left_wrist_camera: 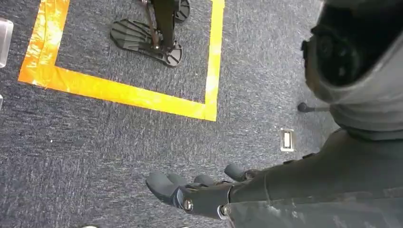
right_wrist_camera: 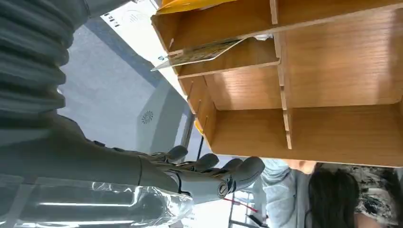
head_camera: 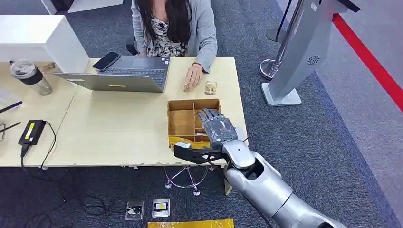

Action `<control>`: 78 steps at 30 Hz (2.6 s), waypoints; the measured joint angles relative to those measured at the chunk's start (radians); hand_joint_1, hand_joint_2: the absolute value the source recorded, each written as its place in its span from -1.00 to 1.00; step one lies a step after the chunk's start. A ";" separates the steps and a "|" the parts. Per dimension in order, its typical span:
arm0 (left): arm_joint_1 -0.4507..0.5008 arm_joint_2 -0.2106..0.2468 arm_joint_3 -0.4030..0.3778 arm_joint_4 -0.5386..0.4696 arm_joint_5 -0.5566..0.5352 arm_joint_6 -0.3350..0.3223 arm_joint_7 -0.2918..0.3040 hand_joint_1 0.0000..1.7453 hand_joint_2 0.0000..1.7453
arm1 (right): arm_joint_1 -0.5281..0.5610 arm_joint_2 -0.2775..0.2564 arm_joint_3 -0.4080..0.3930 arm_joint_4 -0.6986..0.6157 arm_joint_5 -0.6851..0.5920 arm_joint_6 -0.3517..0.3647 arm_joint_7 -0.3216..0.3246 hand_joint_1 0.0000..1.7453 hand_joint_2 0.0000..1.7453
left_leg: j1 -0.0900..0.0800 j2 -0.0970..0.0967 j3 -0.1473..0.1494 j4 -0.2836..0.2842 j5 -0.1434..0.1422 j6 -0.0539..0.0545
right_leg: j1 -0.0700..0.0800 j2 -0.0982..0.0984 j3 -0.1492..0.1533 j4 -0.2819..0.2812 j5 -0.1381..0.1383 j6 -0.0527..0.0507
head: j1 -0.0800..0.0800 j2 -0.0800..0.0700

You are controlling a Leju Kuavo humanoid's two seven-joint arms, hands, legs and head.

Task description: Pass the card to the sensor for recognition and then transmit it.

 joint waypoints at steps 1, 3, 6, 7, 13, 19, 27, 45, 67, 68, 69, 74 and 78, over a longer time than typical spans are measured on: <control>0.000 0.000 0.000 0.000 0.000 0.000 0.000 -1.00 -1.00 | -0.002 0.001 0.000 0.006 0.000 -0.003 0.000 -1.00 1.00 | 0.000 0.000 0.000 0.000 0.000 0.000 | 0.000 0.000 0.000 0.000 0.000 0.000 | 0.000 0.000; 0.000 0.000 0.000 0.000 0.000 0.000 0.000 -1.00 -1.00 | -0.007 0.003 -0.002 0.020 0.003 -0.010 -0.004 -1.00 1.00 | 0.000 0.000 0.000 0.000 0.000 0.000 | 0.000 0.000 0.000 0.000 0.000 0.000 | 0.000 0.000; 0.000 0.000 0.000 0.000 0.000 -0.001 0.000 -1.00 -1.00 | -0.012 0.008 -0.003 0.035 0.011 -0.018 -0.008 -1.00 1.00 | 0.000 0.000 0.000 0.000 0.000 0.000 | 0.000 0.000 0.000 0.000 0.000 0.000 | 0.000 0.000; 0.000 0.000 0.000 0.000 0.000 -0.001 0.000 -1.00 -1.00 | -0.014 0.009 -0.004 0.040 0.013 -0.020 -0.009 -1.00 1.00 | 0.000 0.000 0.000 0.000 0.000 0.000 | 0.000 0.000 0.000 0.000 0.000 0.000 | 0.000 0.000; 0.000 0.000 -0.001 0.000 -0.001 -0.001 0.000 -1.00 -1.00 | -0.018 0.017 -0.005 0.067 0.016 -0.025 -0.015 -1.00 1.00 | 0.000 0.000 0.000 0.000 0.000 0.000 | 0.000 0.000 0.000 0.000 0.000 0.000 | 0.000 0.000; 0.000 0.000 -0.001 0.000 -0.002 -0.001 0.000 -1.00 -1.00 | -0.018 0.023 -0.005 0.089 0.016 -0.035 -0.019 -1.00 1.00 | 0.000 0.000 0.000 0.000 0.000 0.000 | 0.000 0.000 0.000 0.000 0.000 0.000 | 0.000 0.000; 0.000 0.000 -0.001 0.000 -0.003 -0.001 0.000 -1.00 -1.00 | -0.025 0.028 -0.004 0.117 0.018 -0.053 -0.037 0.94 1.00 | 0.000 0.000 0.000 0.000 0.000 0.000 | 0.000 0.000 0.000 0.000 0.000 0.000 | 0.000 0.000; 0.000 0.000 -0.001 0.000 -0.003 -0.005 0.000 -1.00 -1.00 | -0.033 0.050 -0.002 0.183 0.017 -0.068 -0.037 -1.00 1.00 | 0.000 0.000 0.000 0.000 0.000 0.000 | 0.000 0.000 0.000 0.000 0.000 0.000 | 0.000 0.000; 0.000 0.003 -0.001 0.000 0.008 -0.006 0.000 -1.00 -1.00 | -0.052 0.074 -0.002 0.225 0.012 -0.108 -0.069 1.00 1.00 | 0.000 0.000 0.000 0.000 0.000 0.000 | 0.000 0.000 0.000 0.000 0.000 0.000 | 0.000 0.000; 0.000 0.003 -0.001 0.000 0.008 -0.006 0.000 -1.00 -1.00 | -0.052 0.074 -0.002 0.225 0.012 -0.108 -0.069 1.00 1.00 | 0.000 0.000 0.000 0.000 0.000 0.000 | 0.000 0.000 0.000 0.000 0.000 0.000 | 0.000 0.000; 0.000 0.003 -0.001 0.000 0.008 -0.006 0.000 -1.00 -1.00 | -0.052 0.075 -0.002 0.226 0.012 -0.108 -0.069 1.00 1.00 | 0.000 0.000 0.000 0.000 0.000 0.000 | 0.000 0.000 0.000 0.000 0.000 0.000 | 0.000 0.000; 0.000 0.003 -0.001 0.000 0.011 -0.005 0.000 -1.00 -1.00 | -0.054 0.079 -0.002 0.230 0.010 -0.108 -0.074 1.00 1.00 | 0.000 0.000 0.000 0.000 0.000 0.000 | 0.000 0.000 0.000 0.000 0.000 0.000 | 0.000 0.000; 0.000 0.003 -0.001 0.000 0.012 -0.004 0.000 -1.00 -1.00 | -0.054 0.079 -0.002 0.230 0.006 -0.108 -0.080 1.00 1.00 | 0.000 0.000 0.000 0.000 0.000 0.000 | 0.000 0.000 0.000 0.000 0.000 0.000 | 0.000 0.000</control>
